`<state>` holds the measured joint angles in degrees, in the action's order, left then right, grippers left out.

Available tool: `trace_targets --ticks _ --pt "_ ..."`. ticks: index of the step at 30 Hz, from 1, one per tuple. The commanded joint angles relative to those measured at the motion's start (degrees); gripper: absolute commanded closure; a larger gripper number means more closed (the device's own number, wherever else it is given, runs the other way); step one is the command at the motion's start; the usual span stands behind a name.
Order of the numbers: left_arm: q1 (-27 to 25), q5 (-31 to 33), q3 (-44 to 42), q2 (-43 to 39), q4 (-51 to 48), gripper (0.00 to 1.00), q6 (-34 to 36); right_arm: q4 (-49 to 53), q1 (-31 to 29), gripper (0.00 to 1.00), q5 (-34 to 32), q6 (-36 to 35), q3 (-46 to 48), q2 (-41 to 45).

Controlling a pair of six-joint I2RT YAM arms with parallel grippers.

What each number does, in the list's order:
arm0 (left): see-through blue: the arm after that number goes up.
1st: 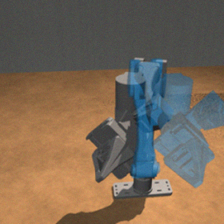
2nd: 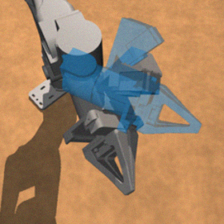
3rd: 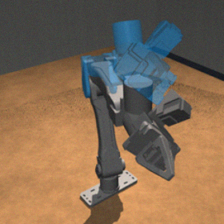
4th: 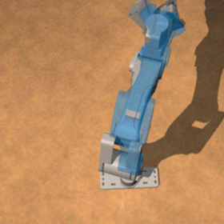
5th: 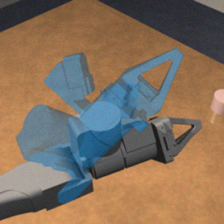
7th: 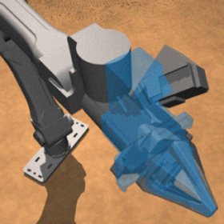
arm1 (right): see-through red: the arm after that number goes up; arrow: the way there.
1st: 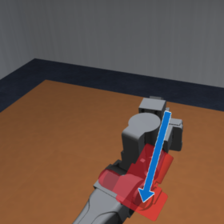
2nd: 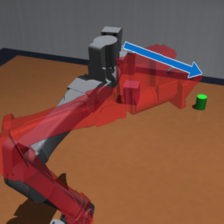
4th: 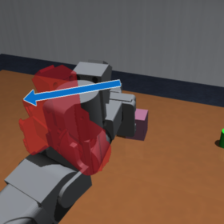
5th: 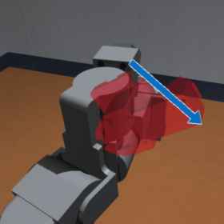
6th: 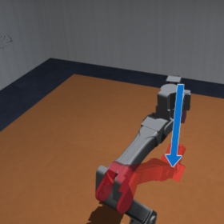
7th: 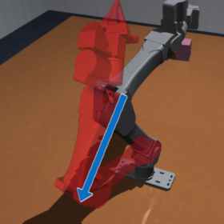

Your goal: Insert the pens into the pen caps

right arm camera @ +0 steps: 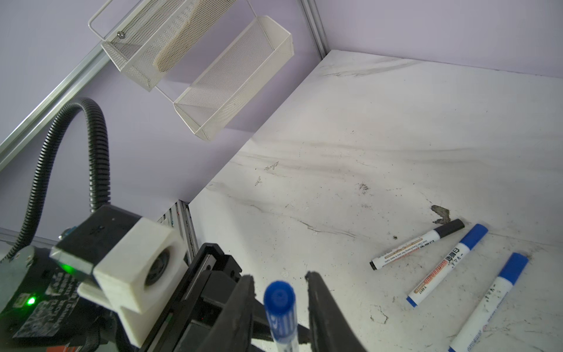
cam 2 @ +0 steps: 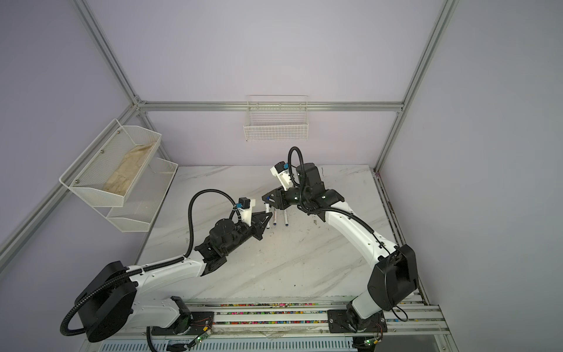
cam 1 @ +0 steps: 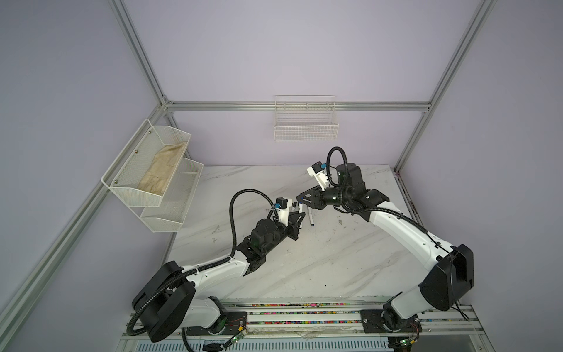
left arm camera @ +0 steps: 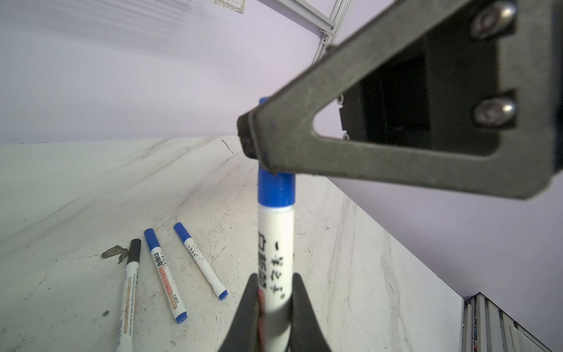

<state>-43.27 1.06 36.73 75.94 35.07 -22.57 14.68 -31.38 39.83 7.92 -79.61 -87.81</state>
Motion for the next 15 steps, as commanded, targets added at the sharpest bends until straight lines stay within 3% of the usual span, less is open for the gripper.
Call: trace_targets --ticks 1,6,11,15 --pt "-0.41 0.21 -1.41 -0.36 2.82 1.0 -0.2 -1.23 0.35 0.78 1.02 -0.09 -2.04 -0.8" --pt "-0.26 1.75 -1.43 -0.68 6.44 1.0 0.22 -1.32 0.35 0.99 4.25 1.74 2.02 -0.71" --pt "4.37 -1.41 2.4 -1.56 10.7 1.0 -0.31 3.74 0.12 1.0 8.58 -0.22 7.59 0.51" --pt "11.0 -4.89 5.17 -2.81 14.69 1.0 -3.45 13.62 -1.68 1.0 3.46 -8.07 8.08 0.93"
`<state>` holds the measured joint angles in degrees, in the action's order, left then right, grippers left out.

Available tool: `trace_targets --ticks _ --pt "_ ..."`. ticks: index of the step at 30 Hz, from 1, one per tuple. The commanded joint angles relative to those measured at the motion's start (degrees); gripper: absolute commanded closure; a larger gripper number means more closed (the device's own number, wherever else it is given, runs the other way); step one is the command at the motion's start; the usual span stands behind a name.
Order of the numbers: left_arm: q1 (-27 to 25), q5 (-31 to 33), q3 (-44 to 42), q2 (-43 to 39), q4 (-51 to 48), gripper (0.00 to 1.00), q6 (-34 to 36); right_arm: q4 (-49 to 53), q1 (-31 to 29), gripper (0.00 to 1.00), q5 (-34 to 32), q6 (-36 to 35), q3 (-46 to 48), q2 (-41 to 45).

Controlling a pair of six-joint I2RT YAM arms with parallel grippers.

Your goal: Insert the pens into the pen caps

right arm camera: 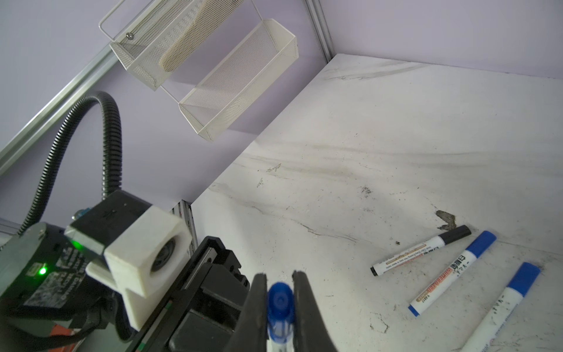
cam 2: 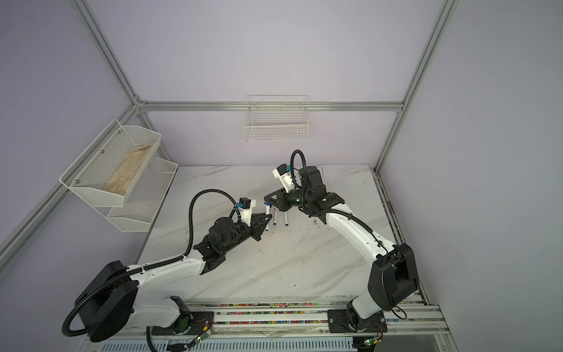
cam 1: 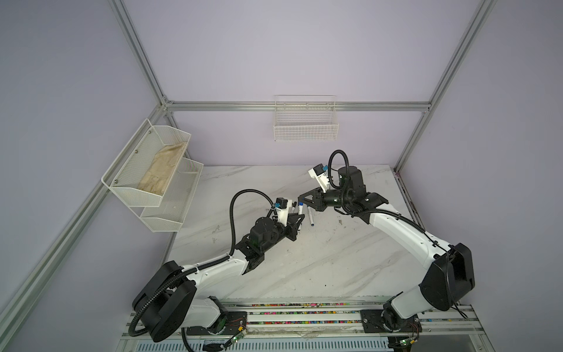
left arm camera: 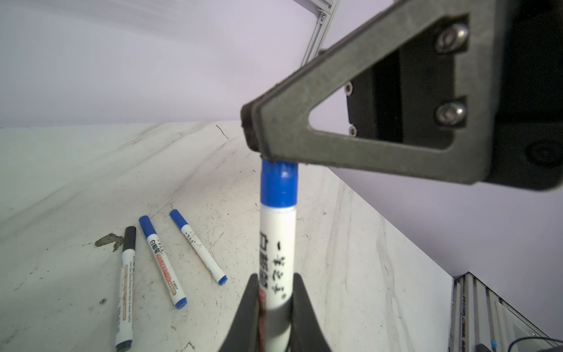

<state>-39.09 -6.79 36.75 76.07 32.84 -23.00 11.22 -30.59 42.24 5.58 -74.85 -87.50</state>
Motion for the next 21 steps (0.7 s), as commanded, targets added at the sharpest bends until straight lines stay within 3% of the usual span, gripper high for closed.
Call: trace_targets --ticks 1,5,13,15,19,21 --pt "8.52 2.21 5.65 -3.12 17.44 1.0 -4.02 17.78 -2.79 1.0 -0.41 -6.5 3.47 1.11" --pt "13.97 -2.62 7.58 -3.39 20.9 1.0 -7.95 17.61 -2.8 1.0 0.4 -6.77 3.63 3.13" --pt "15.46 -9.03 9.87 -4.22 21.78 1.0 -9.21 16.47 -2.13 1.0 15.59 -5.01 4.78 1.71" --pt "15.54 -8.3 10.13 -4.44 22.0 1.0 -8.31 19.37 -4.4 1.0 10.68 -6.33 4.45 0.5" --pt "15.89 -5.24 11.67 -4.74 21.34 1.0 -5.29 29.87 -9.61 1.0 -6.06 -13.39 1.05 -4.26" --pt "15.89 -3.03 13.01 -4.7 20.21 1.0 -2.83 30.86 -10.71 1.0 -12.18 -13.52 0.38 -5.58"
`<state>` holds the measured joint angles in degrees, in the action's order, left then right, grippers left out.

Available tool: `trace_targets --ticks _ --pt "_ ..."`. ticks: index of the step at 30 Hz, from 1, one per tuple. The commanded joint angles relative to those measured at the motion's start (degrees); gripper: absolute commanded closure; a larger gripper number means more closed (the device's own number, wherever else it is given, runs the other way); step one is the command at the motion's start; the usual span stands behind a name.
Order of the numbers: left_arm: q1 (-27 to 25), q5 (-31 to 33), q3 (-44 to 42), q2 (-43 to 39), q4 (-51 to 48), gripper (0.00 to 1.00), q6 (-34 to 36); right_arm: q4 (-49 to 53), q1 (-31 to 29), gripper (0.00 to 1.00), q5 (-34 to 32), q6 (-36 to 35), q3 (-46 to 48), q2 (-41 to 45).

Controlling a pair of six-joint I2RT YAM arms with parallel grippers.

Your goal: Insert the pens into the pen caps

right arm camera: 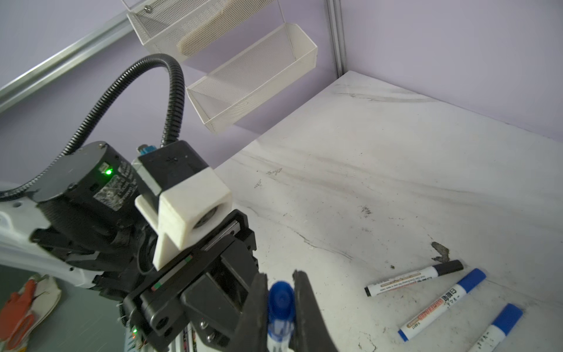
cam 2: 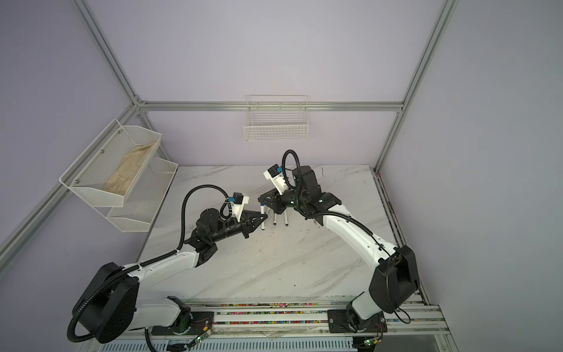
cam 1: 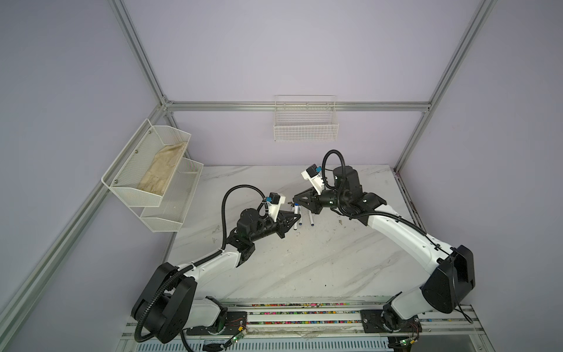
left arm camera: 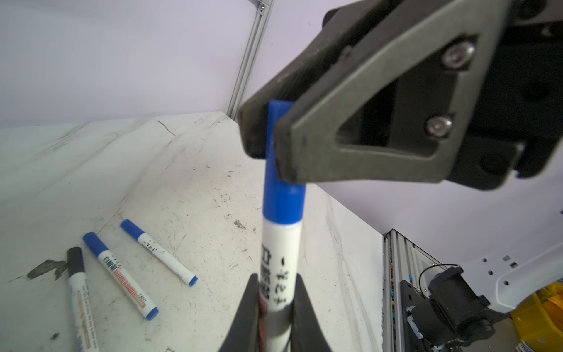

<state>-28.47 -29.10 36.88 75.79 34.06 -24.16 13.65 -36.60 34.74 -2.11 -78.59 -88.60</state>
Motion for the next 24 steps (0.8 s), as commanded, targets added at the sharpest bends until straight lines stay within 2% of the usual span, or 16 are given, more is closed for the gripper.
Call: trace_targets --ticks 1,5,11,13,17,22,23,24 --pt "5.31 20.21 13.48 -4.35 18.28 1.0 -0.67 28.58 -4.71 1.0 -6.34 -5.52 4.07 -4.97" --pt "5.27 22.92 14.99 -4.88 16.75 1.0 2.26 28.18 -4.33 1.0 -8.61 -3.25 3.03 -6.47" --pt "5.29 24.55 12.52 -7.37 18.3 1.0 1.47 24.75 4.01 1.0 -1.85 1.39 3.79 -6.56" --pt "5.27 22.86 11.82 -7.85 18.04 1.0 0.9 22.65 5.35 1.0 1.94 2.14 3.88 -5.56" --pt "4.37 14.81 12.5 -7.3 13.94 1.0 2.37 15.88 5.39 1.0 8.31 4.79 4.63 -2.38" --pt "-1.24 16.75 10.18 -5.56 11.88 1.0 4.67 8.21 5.4 1.0 10.08 7.88 4.83 0.48" --pt "-2.18 17.12 9.6 -5.01 11.66 1.0 4.48 7.06 5.35 0.94 9.76 8.59 4.56 0.97" --pt "-3.1 17.64 8.93 -4.48 11.5 1.0 4.39 5.69 5.4 0.84 8.86 9.37 4.43 1.58"
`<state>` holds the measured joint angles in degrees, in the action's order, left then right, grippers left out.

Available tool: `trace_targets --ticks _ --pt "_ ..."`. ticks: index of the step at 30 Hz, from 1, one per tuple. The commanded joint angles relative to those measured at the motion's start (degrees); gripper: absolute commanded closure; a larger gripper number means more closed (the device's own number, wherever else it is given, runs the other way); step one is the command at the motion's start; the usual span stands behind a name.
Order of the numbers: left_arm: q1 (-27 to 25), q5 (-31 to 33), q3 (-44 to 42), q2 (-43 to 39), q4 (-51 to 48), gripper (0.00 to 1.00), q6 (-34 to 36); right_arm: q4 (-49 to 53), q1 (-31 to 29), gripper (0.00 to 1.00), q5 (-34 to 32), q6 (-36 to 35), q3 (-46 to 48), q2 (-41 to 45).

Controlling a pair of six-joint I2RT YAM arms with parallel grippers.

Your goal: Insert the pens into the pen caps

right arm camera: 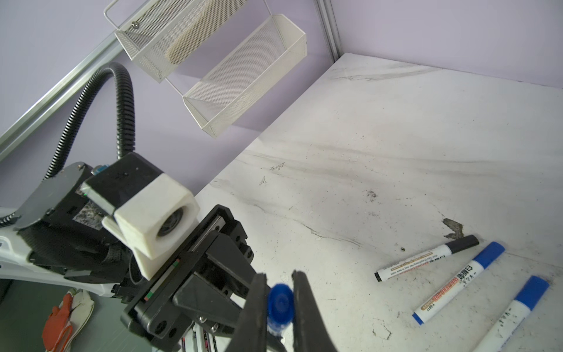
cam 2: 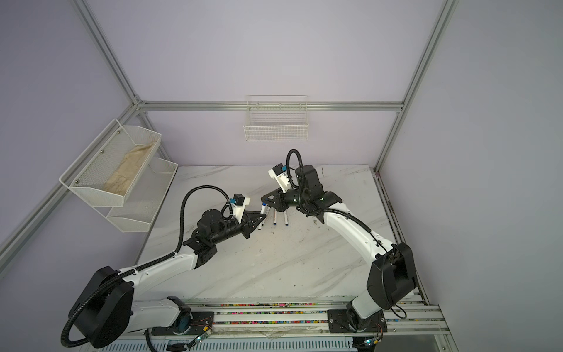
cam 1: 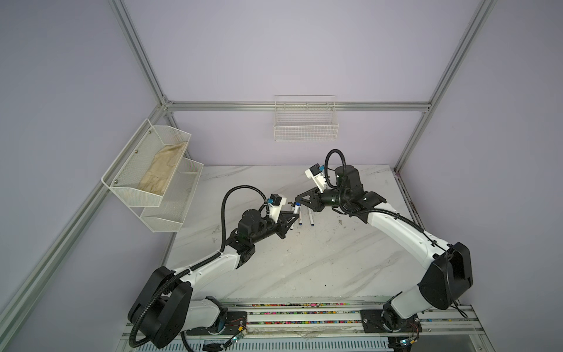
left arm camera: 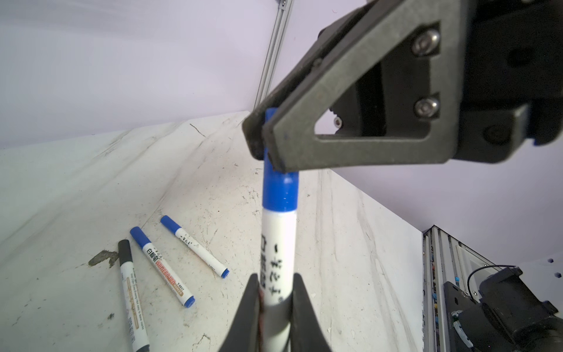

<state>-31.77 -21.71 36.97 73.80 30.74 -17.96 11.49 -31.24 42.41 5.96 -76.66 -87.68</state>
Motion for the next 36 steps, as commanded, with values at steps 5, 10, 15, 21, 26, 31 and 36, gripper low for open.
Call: trace_targets --ticks 5,10,15,21,26,31,36 --pt "-3.86 11.48 5.89 0.72 12.35 1.0 -0.73 -4.59 0.13 0.51 -6.92 5.26 5.65 7.78" --pt "-4.55 11.78 3.59 3.08 13.3 1.0 -5.05 -7.28 0.13 0.47 -9.02 5.21 6.32 10.73" --pt "-5.74 12.48 3.76 3.89 13.88 1.0 -5.19 -7.82 0.07 0.5 -6.64 6.61 6.04 9.32" --pt "-6.05 12.75 4.58 3.9 14.33 1.0 -5.2 -7.22 0.07 0.52 -7.48 6.61 6.14 7.62" --pt "-6.05 13.11 5.02 3.94 15.24 1.0 -6.01 -6.66 0.05 0.59 -5.68 5.74 6.62 6.53" --pt "-6.07 14.07 5.3 4.5 16.27 1.0 -6.73 -8.79 -0.1 0.67 -3.72 7.26 8.08 6.12" --pt "-6.08 13.27 6.38 5.53 16.38 1.0 -7.17 -10.79 -0.15 0.72 -2.5 8.53 8.68 5.83"
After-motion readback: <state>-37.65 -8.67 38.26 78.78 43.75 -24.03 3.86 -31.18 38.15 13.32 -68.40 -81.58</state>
